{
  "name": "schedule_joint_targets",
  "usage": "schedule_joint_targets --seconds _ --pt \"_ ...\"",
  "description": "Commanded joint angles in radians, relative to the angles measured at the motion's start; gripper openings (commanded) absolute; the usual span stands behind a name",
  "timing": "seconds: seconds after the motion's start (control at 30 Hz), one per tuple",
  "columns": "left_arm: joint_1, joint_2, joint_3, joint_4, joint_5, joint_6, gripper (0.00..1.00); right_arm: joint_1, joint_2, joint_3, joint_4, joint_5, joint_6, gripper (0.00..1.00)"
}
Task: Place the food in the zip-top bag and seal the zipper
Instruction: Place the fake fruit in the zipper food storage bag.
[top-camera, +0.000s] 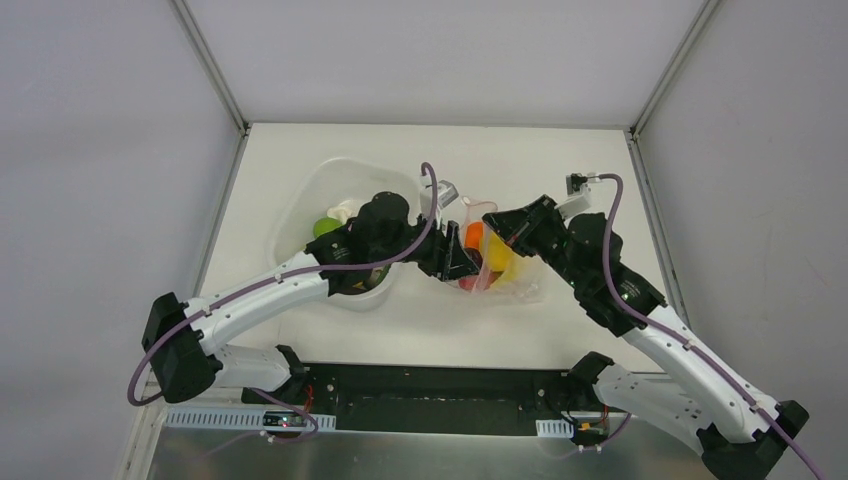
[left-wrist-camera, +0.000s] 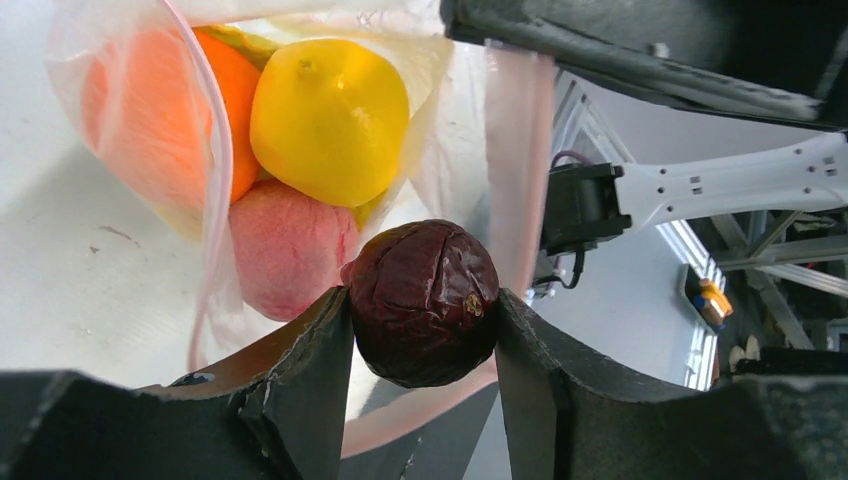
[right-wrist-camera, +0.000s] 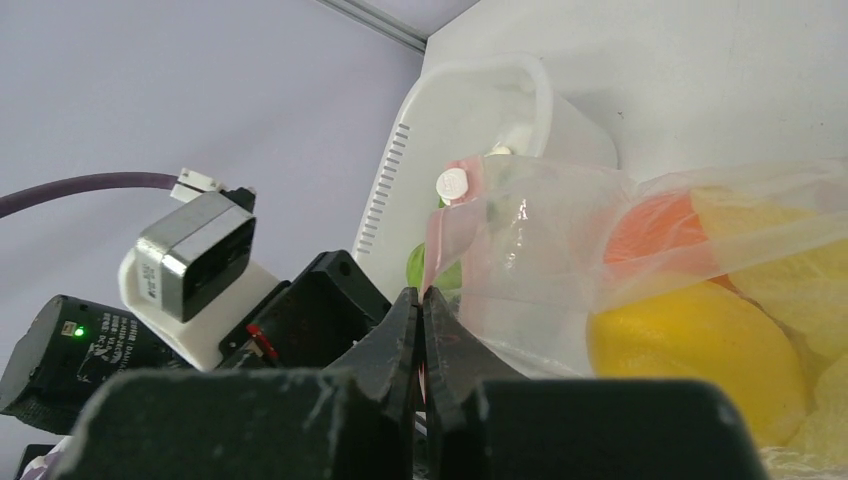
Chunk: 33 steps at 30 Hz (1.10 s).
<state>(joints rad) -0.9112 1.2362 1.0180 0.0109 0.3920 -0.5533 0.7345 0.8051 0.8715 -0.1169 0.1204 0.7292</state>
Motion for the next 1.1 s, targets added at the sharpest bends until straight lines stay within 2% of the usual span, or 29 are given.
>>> schedule_joint_targets --seconds 0.0,0.2,0.27,0.37,0.6,0.8,0.87,1.07 --pt "-0.033 0.030 0.094 -0.088 -0.064 0.071 0.40 -0.005 -0.035 0.037 0.075 0.019 0.007 0.04" --pt "-0.037 0.009 0.104 -0.125 -0.147 0.083 0.65 -0.005 -0.055 0.033 0.072 0.026 0.005 0.04" --pt "-0.039 -0.006 0.109 -0.143 -0.156 0.095 0.68 -0.005 -0.061 0.029 0.072 0.032 0.003 0.05" --pt "-0.043 -0.039 0.111 -0.153 -0.165 0.106 0.80 -0.007 -0.067 0.026 0.071 0.044 -0.002 0.04" --pt "-0.053 -0.150 0.136 -0.236 -0.227 0.136 0.80 -0.009 -0.059 0.021 0.072 0.052 -0.005 0.05" --pt "-0.052 -0.173 0.166 -0.436 -0.441 0.129 0.75 -0.011 -0.054 0.023 0.073 0.046 -0.002 0.04" --pt "-0.052 -0.157 0.160 -0.471 -0.472 0.120 0.74 -0.011 -0.051 0.023 0.074 0.045 -0.002 0.04" --pt "-0.051 -0.117 0.098 -0.395 -0.411 0.046 0.68 -0.013 -0.046 0.026 0.071 0.036 0.000 0.04"
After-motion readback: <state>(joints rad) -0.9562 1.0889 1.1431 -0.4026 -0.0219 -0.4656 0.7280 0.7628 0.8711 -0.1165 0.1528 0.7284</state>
